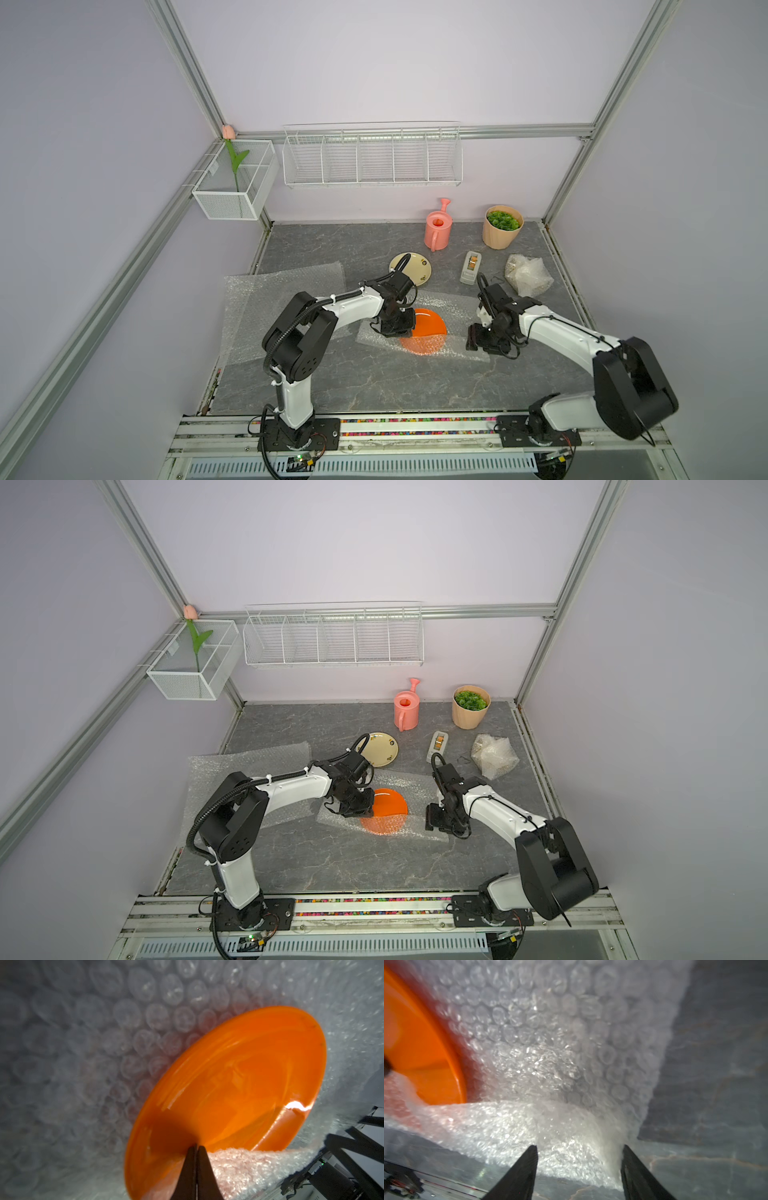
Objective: Wrap dinner plates in bubble wrap
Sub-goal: Wrap the plate in the bubble wrap.
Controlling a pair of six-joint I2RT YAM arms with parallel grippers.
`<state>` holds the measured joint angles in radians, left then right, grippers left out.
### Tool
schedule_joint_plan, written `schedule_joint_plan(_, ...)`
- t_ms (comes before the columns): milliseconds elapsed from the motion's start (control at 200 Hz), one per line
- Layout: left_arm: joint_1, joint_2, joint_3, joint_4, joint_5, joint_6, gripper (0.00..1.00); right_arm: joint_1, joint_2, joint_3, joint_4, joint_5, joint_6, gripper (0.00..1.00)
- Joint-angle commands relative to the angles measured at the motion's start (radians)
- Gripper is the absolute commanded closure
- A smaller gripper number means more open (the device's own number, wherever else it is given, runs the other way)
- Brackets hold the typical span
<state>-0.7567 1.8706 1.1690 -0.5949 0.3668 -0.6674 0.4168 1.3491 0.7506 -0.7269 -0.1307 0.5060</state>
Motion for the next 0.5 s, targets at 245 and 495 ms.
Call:
schedule_joint_plan(245,0.005,0.017,-0.005,-0.022,-0.008,0.008,0.95,-0.164,-0.214,-0.189,0.057,-0.205,0.075,0.20)
schedule_joint_plan(495,0.005,0.009,-0.009,-0.020,-0.009,0.003,0.96,-0.289,-0.180,-0.309,0.255,-0.448,0.154,0.50)
